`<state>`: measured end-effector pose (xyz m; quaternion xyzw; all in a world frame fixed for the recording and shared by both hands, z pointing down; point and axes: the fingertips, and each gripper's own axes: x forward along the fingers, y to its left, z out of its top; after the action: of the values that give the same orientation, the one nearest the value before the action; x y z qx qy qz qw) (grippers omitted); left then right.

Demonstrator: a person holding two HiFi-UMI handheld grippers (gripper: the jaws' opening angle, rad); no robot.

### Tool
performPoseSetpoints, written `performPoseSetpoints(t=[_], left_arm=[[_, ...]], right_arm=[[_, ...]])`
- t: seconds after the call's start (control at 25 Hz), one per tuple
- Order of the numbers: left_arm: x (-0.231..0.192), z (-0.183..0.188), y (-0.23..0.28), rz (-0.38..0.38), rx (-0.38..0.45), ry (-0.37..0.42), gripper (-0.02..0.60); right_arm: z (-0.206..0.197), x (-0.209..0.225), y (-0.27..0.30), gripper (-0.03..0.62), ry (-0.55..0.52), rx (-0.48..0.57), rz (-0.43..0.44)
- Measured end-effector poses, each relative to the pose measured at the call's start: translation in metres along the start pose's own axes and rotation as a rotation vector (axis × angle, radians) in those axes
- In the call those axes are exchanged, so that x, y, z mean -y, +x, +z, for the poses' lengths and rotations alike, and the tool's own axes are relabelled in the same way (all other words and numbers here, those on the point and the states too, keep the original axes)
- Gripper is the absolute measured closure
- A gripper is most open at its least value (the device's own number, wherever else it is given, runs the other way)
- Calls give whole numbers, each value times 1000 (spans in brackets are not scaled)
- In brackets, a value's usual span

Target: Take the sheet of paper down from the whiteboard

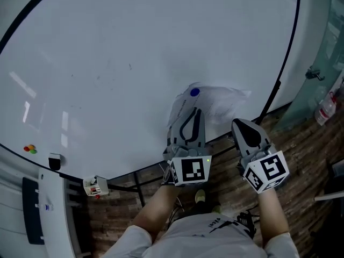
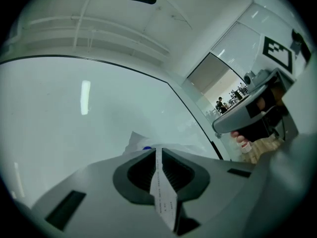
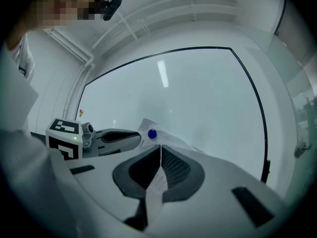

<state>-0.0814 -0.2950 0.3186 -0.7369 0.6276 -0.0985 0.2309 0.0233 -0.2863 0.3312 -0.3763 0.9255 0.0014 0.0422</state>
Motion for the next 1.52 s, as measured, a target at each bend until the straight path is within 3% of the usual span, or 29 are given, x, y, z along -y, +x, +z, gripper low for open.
performPoseSetpoints(t=[0.32, 0.64, 0.84, 1.2, 1.32, 1.52], left_arm=[[-5, -4, 32, 52, 8, 67, 455], [-8, 2, 44, 148, 37, 154, 431], [-8, 3, 45, 176, 51, 181, 400], [-10, 0, 47, 207, 23, 297, 400], [-11, -3, 51, 215, 4, 294, 400], [-18, 0, 49, 251, 45, 261, 419]], right_arm=[[-3, 37, 23, 579, -59, 4, -15], [-5, 54, 52, 573, -221, 4, 4], [-18, 52, 70, 505, -296, -45, 52], [-44, 43, 88, 485, -330, -85, 78], [-46, 46, 93, 485, -335, -85, 73], [-58, 50, 100, 485, -319, -89, 69]])
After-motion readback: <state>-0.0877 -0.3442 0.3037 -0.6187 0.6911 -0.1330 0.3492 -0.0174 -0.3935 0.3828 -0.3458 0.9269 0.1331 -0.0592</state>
